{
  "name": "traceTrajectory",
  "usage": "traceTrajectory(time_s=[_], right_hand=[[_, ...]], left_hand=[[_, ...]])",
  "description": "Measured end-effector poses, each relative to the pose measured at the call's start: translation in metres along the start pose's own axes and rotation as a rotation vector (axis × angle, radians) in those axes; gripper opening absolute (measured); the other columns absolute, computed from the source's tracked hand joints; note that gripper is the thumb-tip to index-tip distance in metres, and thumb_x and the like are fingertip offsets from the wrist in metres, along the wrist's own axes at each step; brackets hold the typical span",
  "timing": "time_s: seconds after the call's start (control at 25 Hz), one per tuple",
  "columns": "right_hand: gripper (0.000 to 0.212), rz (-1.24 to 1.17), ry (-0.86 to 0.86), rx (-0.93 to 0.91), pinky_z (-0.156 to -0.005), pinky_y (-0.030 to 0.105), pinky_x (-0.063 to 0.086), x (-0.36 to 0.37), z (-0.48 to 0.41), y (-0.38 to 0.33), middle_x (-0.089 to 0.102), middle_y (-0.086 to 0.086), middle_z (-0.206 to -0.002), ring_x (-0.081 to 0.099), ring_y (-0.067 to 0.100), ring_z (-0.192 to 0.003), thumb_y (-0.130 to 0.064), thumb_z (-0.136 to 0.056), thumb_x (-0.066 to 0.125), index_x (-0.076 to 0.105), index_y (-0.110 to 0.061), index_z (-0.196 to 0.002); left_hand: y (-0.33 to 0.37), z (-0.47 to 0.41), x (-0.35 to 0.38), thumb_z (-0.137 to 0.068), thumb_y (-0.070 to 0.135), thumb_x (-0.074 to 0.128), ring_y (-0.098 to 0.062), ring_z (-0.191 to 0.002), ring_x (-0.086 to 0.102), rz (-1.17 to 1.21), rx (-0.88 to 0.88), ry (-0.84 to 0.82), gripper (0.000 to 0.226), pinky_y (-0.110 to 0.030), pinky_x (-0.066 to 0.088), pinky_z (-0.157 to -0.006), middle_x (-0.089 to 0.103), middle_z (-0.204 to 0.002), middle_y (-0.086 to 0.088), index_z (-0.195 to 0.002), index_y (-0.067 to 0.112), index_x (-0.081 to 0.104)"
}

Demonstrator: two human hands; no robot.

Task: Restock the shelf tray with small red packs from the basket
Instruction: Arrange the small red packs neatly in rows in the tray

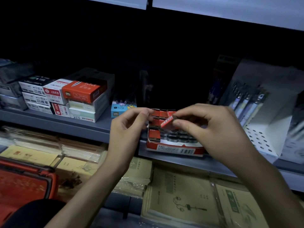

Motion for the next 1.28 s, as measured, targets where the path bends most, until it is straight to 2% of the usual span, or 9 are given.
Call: traceTrajectory(time_s=[0.2, 0.36, 0.52, 0.64, 0.76, 0.84, 1.0, 1.16, 1.28], right_hand=[[0.019, 0.259, -0.182, 0.016, -0.081, 0.025, 0.053, 0.001, 0.002, 0.001, 0.069, -0.02, -0.093, 0.064, 0.0, -0.087, -0.028, -0.094, 0.071, 0.078, -0.03, -0.112], [0.014, 0.267, -0.216, 0.04, -0.083, 0.031, 0.056, 0.01, -0.003, -0.002, 0.073, -0.016, -0.091, 0.064, 0.002, -0.087, -0.034, -0.088, 0.077, 0.08, -0.029, -0.101], [0.013, 0.26, -0.284, 0.117, -0.076, 0.033, 0.058, 0.02, -0.009, -0.004, 0.07, -0.013, -0.077, 0.065, 0.003, -0.074, -0.034, -0.08, 0.086, 0.08, -0.029, -0.09], [0.012, 0.162, -0.321, 0.169, -0.066, 0.02, 0.055, 0.021, -0.015, -0.002, 0.068, -0.01, -0.065, 0.064, 0.0, -0.063, -0.021, -0.074, 0.091, 0.081, -0.026, -0.081], [0.012, 0.141, -0.388, 0.203, -0.059, 0.006, 0.042, 0.022, -0.019, 0.0, 0.066, -0.013, -0.056, 0.061, -0.007, -0.058, -0.016, -0.072, 0.092, 0.084, -0.025, -0.077], [0.012, 0.141, -0.402, 0.215, -0.061, 0.005, 0.04, 0.023, -0.02, 0.002, 0.069, -0.014, -0.06, 0.063, -0.006, -0.067, -0.019, -0.074, 0.091, 0.084, -0.028, -0.078], [0.015, 0.13, -0.44, 0.272, -0.075, 0.018, 0.041, 0.026, -0.019, 0.007, 0.075, -0.011, -0.086, 0.059, 0.007, -0.098, -0.029, -0.079, 0.087, 0.081, -0.043, -0.081], [0.017, 0.101, -0.501, 0.282, -0.067, 0.013, 0.045, 0.018, -0.019, 0.007, 0.073, -0.018, -0.084, 0.064, -0.003, -0.082, -0.025, -0.085, 0.082, 0.081, -0.043, -0.086], [0.013, 0.117, -0.353, 0.29, -0.074, 0.024, 0.058, 0.009, -0.02, 0.009, 0.074, -0.017, -0.083, 0.068, 0.0, -0.079, -0.022, -0.089, 0.077, 0.082, -0.034, -0.089]], left_hand=[[-0.008, -0.001, -0.002, -0.105, 0.009, 0.054, -0.003, -0.07, 0.064, -0.109, -0.021, 0.03, 0.021, -0.018, 0.052, -0.064, 0.073, -0.081, 0.005, -0.102, 0.008, 0.075], [-0.01, 0.002, 0.001, -0.103, 0.011, 0.059, -0.009, -0.08, 0.074, -0.169, -0.019, 0.041, 0.015, -0.019, 0.057, -0.066, 0.077, -0.091, -0.001, -0.103, 0.013, 0.074], [-0.011, 0.003, 0.001, -0.101, 0.011, 0.063, -0.012, -0.083, 0.074, -0.169, -0.03, 0.039, 0.013, -0.022, 0.059, -0.068, 0.076, -0.093, -0.004, -0.104, 0.016, 0.075], [-0.013, 0.004, 0.0, -0.098, 0.014, 0.067, -0.016, -0.088, 0.07, -0.214, 0.006, -0.006, 0.013, -0.024, 0.058, -0.073, 0.072, -0.103, -0.003, -0.105, 0.023, 0.075], [-0.015, 0.006, -0.001, -0.093, 0.011, 0.073, -0.014, -0.088, 0.062, -0.303, 0.025, -0.091, 0.025, -0.021, 0.053, -0.076, 0.059, -0.11, 0.0, -0.11, 0.03, 0.073], [-0.015, 0.007, -0.002, -0.092, 0.01, 0.073, -0.013, -0.085, 0.058, -0.34, 0.018, -0.126, 0.031, -0.022, 0.053, -0.076, 0.053, -0.11, 0.002, -0.114, 0.032, 0.071], [-0.017, 0.006, -0.005, -0.093, 0.011, 0.073, -0.015, -0.085, 0.057, -0.353, 0.017, -0.14, 0.033, -0.025, 0.054, -0.078, 0.051, -0.111, 0.003, -0.115, 0.035, 0.071], [-0.017, 0.007, -0.003, -0.094, 0.012, 0.072, -0.012, -0.084, 0.057, -0.339, 0.029, -0.131, 0.031, -0.019, 0.051, -0.077, 0.051, -0.112, 0.003, -0.114, 0.034, 0.071], [-0.017, 0.007, -0.003, -0.094, 0.012, 0.071, -0.011, -0.083, 0.057, -0.355, 0.037, -0.12, 0.029, -0.017, 0.05, -0.075, 0.051, -0.111, 0.004, -0.115, 0.033, 0.071]])
Point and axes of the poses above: each hand's wrist, its own z-axis away from the middle knuckle, its own x-axis out of the palm, y = z × x, the point moved 1 cm from there along -z, towards the middle knuckle
